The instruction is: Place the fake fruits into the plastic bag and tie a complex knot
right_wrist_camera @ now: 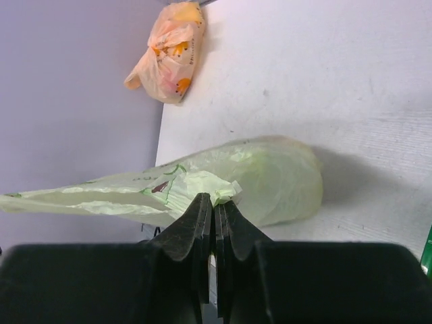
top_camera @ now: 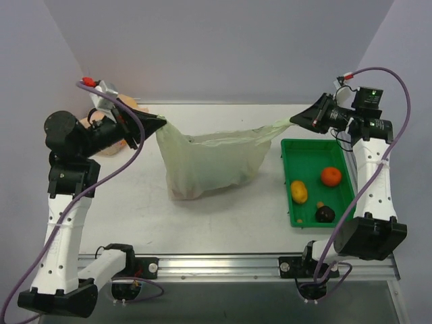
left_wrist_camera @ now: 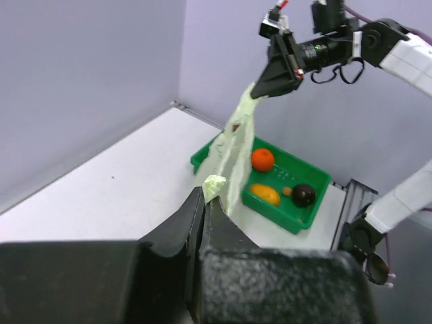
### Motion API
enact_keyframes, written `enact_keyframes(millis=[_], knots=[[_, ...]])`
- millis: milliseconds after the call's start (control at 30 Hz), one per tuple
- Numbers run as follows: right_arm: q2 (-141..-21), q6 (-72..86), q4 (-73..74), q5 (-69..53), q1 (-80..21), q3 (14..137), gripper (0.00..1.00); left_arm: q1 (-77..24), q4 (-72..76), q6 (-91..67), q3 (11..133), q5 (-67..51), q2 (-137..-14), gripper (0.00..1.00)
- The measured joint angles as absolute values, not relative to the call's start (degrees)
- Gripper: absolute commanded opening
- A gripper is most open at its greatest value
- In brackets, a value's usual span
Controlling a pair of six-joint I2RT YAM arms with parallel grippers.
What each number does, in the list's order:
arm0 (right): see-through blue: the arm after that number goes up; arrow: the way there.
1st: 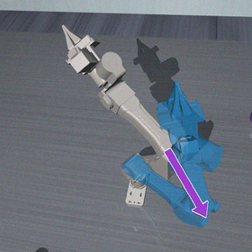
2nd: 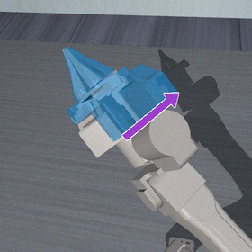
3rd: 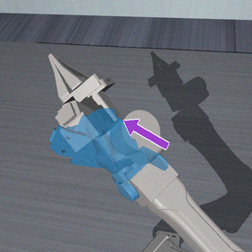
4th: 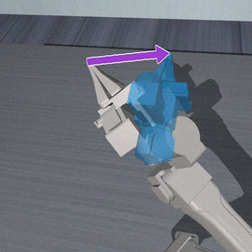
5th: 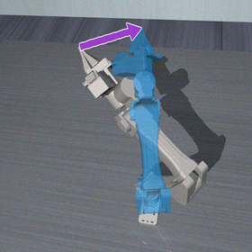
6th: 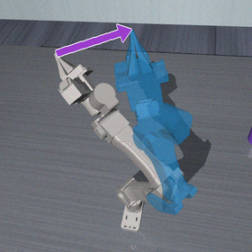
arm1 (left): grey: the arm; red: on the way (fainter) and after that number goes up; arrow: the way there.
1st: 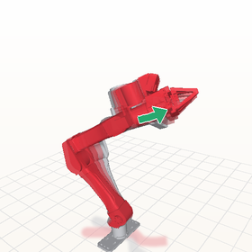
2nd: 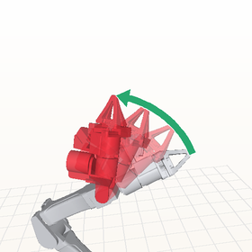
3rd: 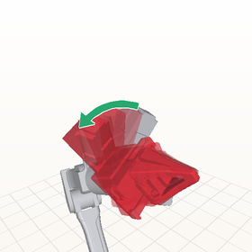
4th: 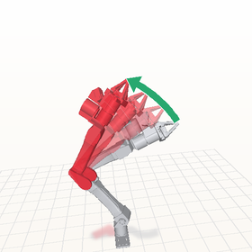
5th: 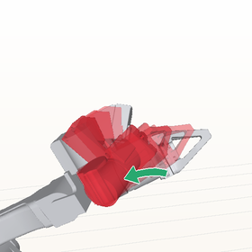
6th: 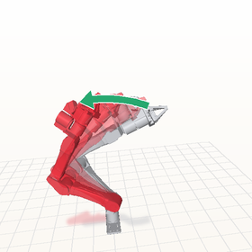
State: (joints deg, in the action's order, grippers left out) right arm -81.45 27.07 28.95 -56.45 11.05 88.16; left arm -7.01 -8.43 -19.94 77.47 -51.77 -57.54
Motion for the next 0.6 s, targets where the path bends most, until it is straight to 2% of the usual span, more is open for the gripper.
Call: enact_keyframes(millis=[167, 333, 600], knots=[[-77.7, 27.2, 29.2, -57.0, 10.8, 93.0, 0.0, 1.8, 0.5, -29.1, 76.5, -55.0, -56.3, 0.0], [-71.8, 20.8, 30.4, -55.1, 8.5, 93.9, 0.0, 5.7, 1.9, -31.5, 72.8, -55.3, -54.5, 0.0], [-62.0, -1.6, 32.0, -42.2, -4.8, 77.4, 0.0, 6.7, -8.6, -29.3, 68.8, -48.3, -58.6, 0.0]])
